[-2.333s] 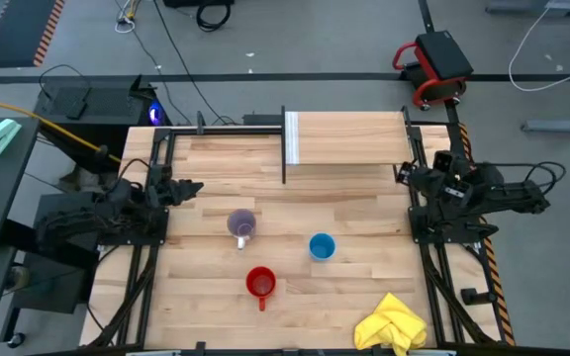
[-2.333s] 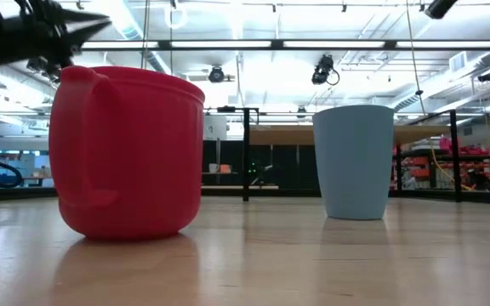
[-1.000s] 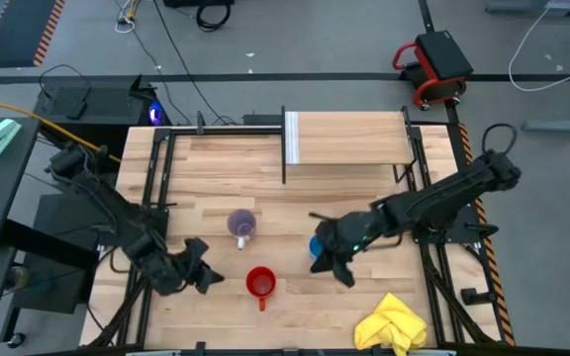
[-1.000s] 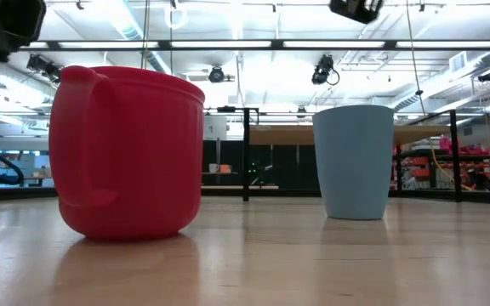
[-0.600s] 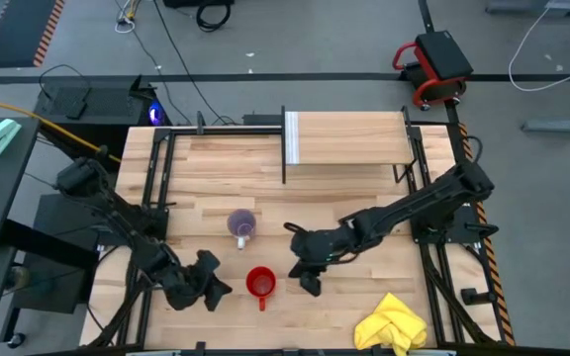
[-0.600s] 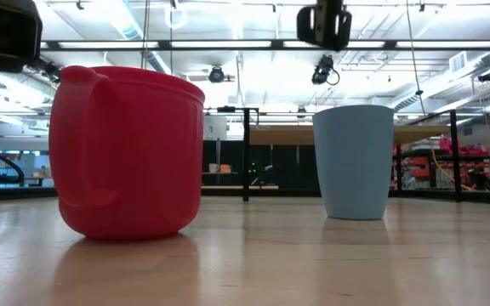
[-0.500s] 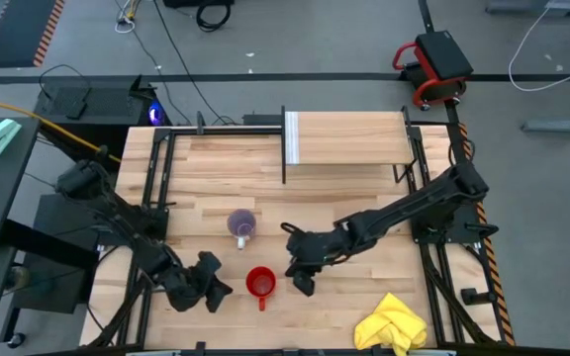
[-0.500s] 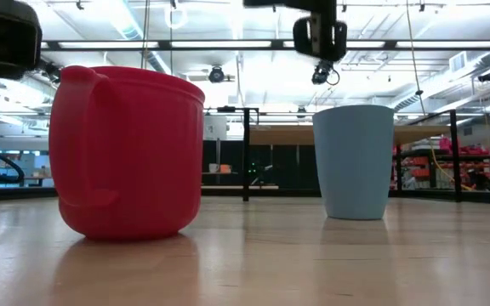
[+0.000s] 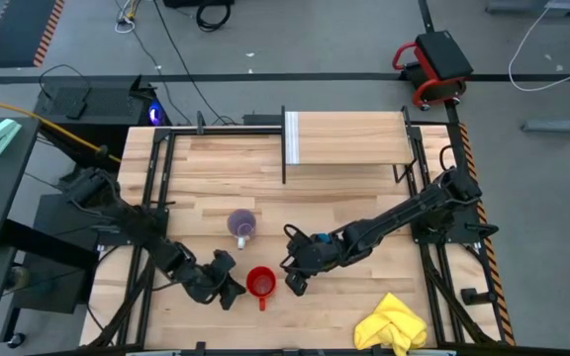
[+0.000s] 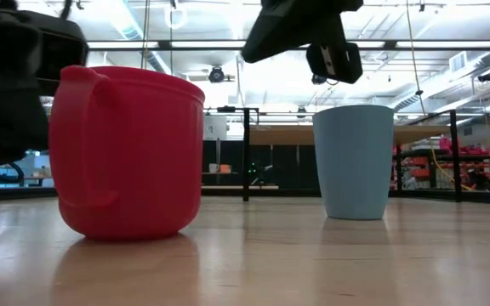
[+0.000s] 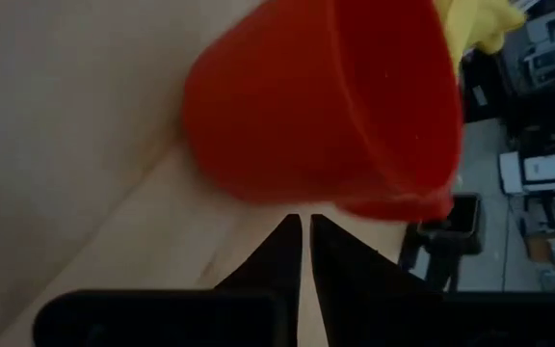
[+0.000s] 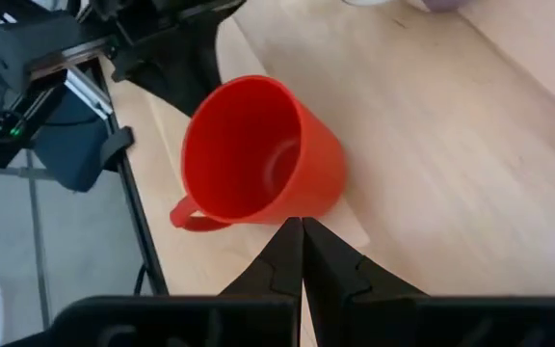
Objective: Stack small to large cups/mugs on shelf
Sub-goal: Put the red mug on the shelf
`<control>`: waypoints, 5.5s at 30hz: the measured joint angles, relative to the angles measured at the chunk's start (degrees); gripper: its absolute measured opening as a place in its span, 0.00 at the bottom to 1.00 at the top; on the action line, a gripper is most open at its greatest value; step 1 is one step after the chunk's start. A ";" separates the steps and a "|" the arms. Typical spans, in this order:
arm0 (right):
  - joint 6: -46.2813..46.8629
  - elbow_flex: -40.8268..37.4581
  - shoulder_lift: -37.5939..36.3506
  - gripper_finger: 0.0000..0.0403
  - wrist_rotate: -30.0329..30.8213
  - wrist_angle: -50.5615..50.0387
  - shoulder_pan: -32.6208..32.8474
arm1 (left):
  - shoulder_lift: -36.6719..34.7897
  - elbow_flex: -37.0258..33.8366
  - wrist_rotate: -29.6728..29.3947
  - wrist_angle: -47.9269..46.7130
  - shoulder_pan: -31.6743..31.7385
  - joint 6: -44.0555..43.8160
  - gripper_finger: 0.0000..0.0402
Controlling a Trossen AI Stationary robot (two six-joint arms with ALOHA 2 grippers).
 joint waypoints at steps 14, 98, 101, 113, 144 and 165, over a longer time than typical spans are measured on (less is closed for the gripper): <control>-1.61 0.00 0.05 0.03 -0.24 -1.18 0.54 | 0.22 -0.04 5.18 6.00 5.65 6.06 0.10; -19.78 28.13 18.89 0.21 -7.85 -28.73 -5.91 | 0.26 -0.04 6.67 6.74 7.12 11.09 0.11; -19.72 28.13 18.89 0.20 -7.76 -29.25 -5.91 | 0.26 -0.04 6.67 6.72 7.12 11.09 0.11; -19.56 28.09 18.89 0.15 -7.80 -29.33 -5.97 | 0.26 -0.04 6.67 6.63 7.12 11.39 0.11; -17.43 27.19 18.84 0.03 -9.87 -29.99 -5.95 | 0.26 -0.04 6.19 6.61 7.12 11.92 0.09; -28.83 54.93 12.94 0.02 3.17 -69.87 -16.82 | 0.26 -0.07 6.01 7.23 7.12 12.20 0.05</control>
